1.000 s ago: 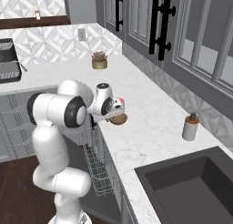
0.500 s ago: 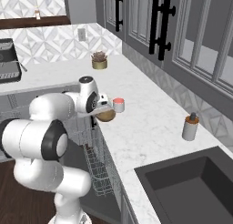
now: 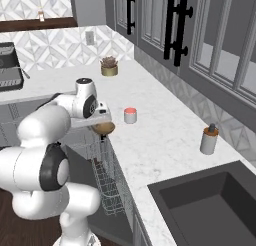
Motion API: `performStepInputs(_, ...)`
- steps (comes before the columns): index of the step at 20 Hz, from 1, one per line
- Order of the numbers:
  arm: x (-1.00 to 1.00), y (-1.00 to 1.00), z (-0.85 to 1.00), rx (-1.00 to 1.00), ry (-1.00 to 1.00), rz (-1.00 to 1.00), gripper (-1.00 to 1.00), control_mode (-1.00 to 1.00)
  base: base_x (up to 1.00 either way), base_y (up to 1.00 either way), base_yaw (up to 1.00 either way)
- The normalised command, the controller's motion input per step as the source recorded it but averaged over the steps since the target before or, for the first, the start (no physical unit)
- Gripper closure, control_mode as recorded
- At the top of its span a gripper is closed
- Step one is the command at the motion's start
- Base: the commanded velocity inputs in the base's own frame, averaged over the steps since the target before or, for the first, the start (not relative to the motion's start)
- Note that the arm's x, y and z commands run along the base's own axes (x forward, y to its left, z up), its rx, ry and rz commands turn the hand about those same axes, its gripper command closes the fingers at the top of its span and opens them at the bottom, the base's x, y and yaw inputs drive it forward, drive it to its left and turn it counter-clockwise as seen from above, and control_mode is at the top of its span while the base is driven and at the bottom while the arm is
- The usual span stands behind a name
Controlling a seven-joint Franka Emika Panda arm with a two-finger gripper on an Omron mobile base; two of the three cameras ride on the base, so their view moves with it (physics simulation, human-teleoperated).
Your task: Pick up the cup and bowl from the counter, place them in the dishwasher, and close the dishwasher door.
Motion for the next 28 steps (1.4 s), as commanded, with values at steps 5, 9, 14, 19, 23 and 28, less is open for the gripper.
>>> performStepInputs(5, -0.53, 0.23, -0.07, 0.08, 0.07, 0.00, 1.00, -1.00, 0.00, 0.00, 0.00)
performStepInputs(9, -0.34, 0.48, -0.32, 0.16, 0.00, 0.00, 1.00, -1.00, 0.00, 0.00, 0.00)
performStepInputs(14, 0.11, 0.73, -0.56, 0.03, -0.05, 0.00, 1.00, -1.00, 0.00, 0.00, 0.00)
performStepInputs(19, 0.29, 0.55, -0.64, -0.07, 0.00, 0.00, 1.00, -1.00, 0.00, 0.00, 0.00)
performStepInputs(23, 0.34, 0.20, -0.52, 0.00, 0.08, 0.00, 1.00, -1.00, 0.00, 0.00, 0.00)
performStepInputs(28, 0.43, 0.08, -0.40, 0.00, 0.11, 0.02, 1.00, -1.00, 0.00, 0.00, 0.00)
